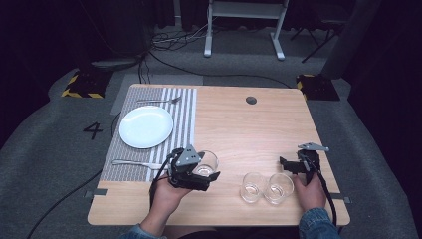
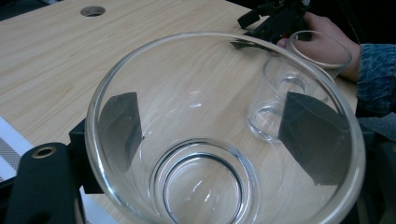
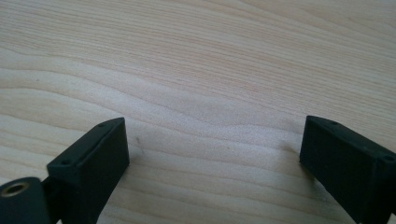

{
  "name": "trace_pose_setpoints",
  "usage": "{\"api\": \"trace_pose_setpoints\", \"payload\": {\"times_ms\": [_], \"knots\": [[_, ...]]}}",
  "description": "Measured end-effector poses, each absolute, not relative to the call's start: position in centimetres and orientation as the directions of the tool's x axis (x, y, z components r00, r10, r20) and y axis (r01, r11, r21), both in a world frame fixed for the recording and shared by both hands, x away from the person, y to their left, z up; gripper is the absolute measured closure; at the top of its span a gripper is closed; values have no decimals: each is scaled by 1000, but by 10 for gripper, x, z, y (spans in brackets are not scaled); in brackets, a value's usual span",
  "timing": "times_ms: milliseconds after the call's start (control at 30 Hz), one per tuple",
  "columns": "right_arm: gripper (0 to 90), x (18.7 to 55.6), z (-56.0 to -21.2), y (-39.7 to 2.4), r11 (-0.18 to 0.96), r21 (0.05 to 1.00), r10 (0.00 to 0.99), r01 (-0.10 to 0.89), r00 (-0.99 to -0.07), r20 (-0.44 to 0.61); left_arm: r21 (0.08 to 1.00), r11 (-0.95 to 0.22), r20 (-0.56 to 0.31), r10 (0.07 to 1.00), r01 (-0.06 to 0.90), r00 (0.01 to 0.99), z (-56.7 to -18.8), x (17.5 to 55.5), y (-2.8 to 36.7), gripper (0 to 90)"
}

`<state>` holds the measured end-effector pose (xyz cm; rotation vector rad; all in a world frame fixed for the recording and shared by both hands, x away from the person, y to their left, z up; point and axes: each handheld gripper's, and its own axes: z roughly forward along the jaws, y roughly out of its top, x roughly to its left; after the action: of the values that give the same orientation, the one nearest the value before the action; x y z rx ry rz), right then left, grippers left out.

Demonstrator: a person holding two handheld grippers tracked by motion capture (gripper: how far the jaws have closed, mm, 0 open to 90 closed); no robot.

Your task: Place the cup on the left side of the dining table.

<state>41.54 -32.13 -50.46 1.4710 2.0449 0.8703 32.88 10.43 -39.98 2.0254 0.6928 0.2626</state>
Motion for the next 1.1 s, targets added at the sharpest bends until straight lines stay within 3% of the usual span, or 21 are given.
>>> {"api": "trace_pose_setpoints", "payload": {"times_ms": [400,600,833,1100], "knots": [[84,415,-505,-321,223,726,950,650,-313,-12,847,-344,-124,613,405,781,-392,344,130,191],[84,415,-505,-321,221,727,950,650,-312,-10,850,-337,-98,654,405,750,-388,351,143,191],[83,415,-505,-321,223,727,950,650,-313,-11,861,-259,-160,680,438,715,-393,361,159,191],[83,415,-505,-321,223,726,950,650,-313,-12,852,-249,-125,758,461,640,-403,372,170,191]]}}
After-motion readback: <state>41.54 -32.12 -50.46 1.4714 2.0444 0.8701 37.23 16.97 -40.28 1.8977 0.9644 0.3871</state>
